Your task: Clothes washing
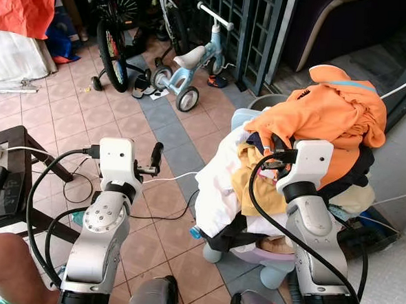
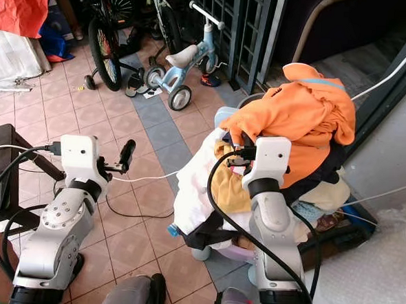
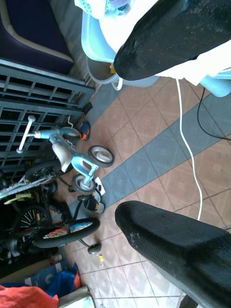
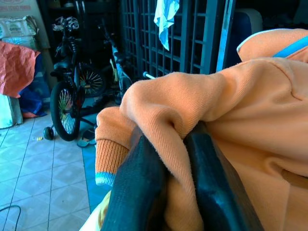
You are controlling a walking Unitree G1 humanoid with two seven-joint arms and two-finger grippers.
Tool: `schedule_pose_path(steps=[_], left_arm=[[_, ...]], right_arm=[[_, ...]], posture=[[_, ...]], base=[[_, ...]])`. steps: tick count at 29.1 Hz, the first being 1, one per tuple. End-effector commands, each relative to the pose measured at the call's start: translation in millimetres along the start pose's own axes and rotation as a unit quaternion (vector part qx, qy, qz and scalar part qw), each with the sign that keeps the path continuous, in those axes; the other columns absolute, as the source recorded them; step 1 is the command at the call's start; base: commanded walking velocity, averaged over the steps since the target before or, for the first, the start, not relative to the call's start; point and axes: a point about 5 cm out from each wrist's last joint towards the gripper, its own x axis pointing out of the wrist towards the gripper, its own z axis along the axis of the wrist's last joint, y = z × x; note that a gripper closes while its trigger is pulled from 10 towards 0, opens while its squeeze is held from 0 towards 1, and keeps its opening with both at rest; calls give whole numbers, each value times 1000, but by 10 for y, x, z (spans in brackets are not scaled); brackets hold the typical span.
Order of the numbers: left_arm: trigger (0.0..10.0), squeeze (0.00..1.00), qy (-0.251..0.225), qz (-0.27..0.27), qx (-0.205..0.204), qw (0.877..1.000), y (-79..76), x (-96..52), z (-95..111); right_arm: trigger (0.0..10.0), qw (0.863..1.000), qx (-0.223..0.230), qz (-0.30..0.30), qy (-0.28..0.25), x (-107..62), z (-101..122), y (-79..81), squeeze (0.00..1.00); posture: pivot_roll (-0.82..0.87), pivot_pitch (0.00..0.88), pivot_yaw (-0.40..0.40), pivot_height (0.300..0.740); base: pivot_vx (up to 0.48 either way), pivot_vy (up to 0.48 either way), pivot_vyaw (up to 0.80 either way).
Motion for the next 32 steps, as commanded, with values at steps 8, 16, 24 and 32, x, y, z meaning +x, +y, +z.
schedule_pose_path(steps=[8,16,24,32], left_arm=[[10000,0,11,35,25,999,107,-14,-25],[10000,0,12,26,29,999,76,4,-35],[10000,0,12,29,28,999,78,26,-32],[10000,0,12,34,26,999,68,29,-43]], right_arm=[[0,998,-48,3,33,-280,-113,-214,0],[0,997,-60,-29,38,-326,-125,-275,0],[0,998,-54,-22,16,-226,-33,-204,0],[0,998,-55,-18,7,-159,-1,-183,0]], posture=[[-5,126,61,740],[-17,126,72,740],[-14,124,66,740],[-12,117,62,740]], base=[[0,0,0],[-30,0,0],[-315,0,0],[-311,0,0]])
